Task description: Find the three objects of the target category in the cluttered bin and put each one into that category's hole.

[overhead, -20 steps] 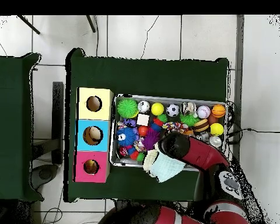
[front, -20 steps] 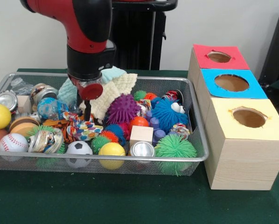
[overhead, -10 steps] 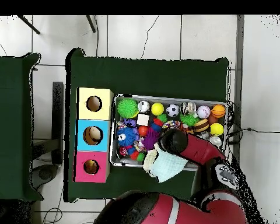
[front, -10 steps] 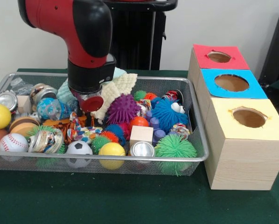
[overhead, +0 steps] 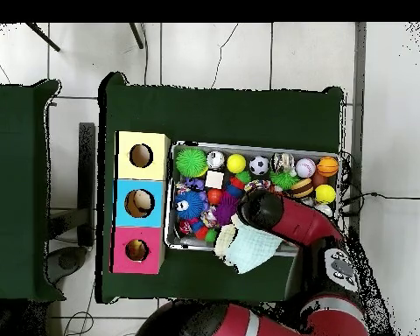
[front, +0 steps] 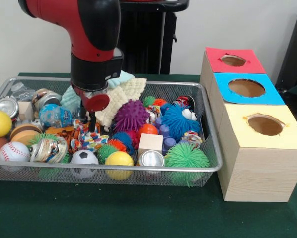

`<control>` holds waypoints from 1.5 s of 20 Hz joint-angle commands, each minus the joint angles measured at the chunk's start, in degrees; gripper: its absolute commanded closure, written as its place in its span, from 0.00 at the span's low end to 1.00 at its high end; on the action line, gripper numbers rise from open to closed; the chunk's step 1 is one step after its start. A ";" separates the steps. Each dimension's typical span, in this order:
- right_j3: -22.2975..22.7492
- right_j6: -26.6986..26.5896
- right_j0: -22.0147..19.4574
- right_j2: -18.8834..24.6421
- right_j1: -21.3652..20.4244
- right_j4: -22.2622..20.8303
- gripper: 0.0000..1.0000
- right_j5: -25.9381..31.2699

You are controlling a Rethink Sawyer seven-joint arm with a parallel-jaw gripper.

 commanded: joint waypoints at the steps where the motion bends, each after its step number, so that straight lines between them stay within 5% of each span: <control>1: -1.66 7.44 2.03 -0.24 -4.04 3.19 0.00 8.57; 5: -3.01 7.45 1.98 -0.40 -3.57 3.57 0.00 8.36; 9: -5.64 7.62 0.97 1.64 1.49 4.91 0.00 3.37; 30: -4.96 7.66 1.15 -0.22 -0.24 7.27 0.00 7.76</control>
